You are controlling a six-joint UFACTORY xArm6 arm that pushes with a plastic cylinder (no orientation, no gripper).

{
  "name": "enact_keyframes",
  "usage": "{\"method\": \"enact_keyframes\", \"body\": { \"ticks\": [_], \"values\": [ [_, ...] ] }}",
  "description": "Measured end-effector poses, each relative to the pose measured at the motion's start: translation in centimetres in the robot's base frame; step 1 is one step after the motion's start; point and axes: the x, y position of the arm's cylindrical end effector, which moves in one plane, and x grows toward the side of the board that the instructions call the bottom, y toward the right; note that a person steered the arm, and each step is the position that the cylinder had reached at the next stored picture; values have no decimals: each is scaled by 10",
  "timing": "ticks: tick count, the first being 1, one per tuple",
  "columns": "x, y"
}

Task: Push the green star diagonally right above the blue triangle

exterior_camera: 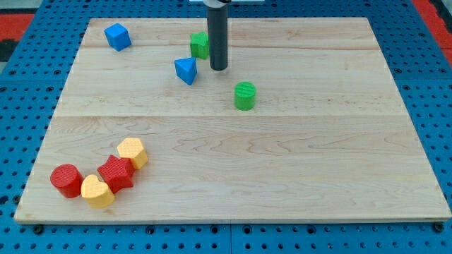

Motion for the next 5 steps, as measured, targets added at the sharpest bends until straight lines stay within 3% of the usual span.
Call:
{"method": "enact_keyframes", "body": {
  "ticks": [2,4,5],
  "values": [
    [-24,-68],
    [-50,-11],
    [-51,-11]
  ]
}}
